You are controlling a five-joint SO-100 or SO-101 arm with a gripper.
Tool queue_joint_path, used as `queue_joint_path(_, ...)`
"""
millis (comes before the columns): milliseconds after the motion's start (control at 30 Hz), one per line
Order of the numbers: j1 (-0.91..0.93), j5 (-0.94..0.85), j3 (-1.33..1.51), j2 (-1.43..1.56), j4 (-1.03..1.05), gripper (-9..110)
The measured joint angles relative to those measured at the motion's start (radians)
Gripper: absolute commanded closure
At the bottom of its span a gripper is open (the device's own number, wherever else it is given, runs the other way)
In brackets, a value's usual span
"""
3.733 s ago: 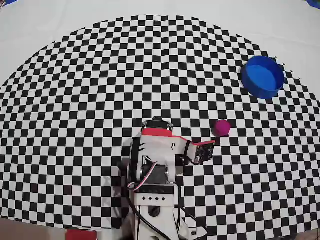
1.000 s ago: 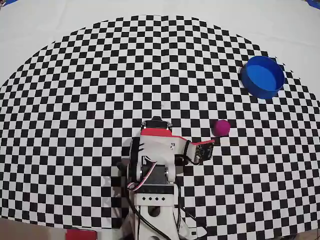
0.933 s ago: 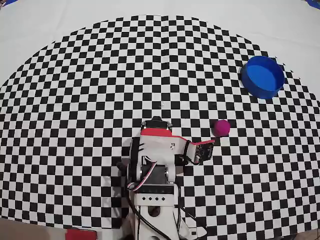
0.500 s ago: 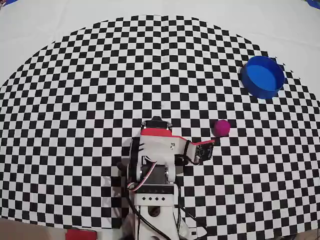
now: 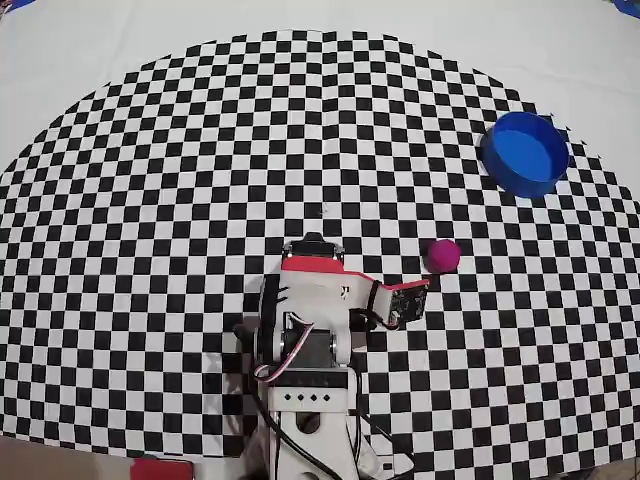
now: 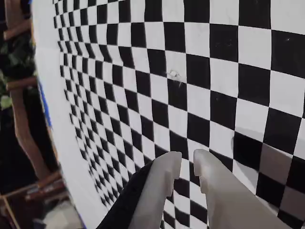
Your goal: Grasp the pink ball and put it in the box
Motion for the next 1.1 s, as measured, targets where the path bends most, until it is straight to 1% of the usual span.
queue_joint_path(900,-0.003,0.000,0.000,0.000,0.000,101)
queue_joint_path(1100,-0.023,-0.009,0.000,0.000,-0.054,100)
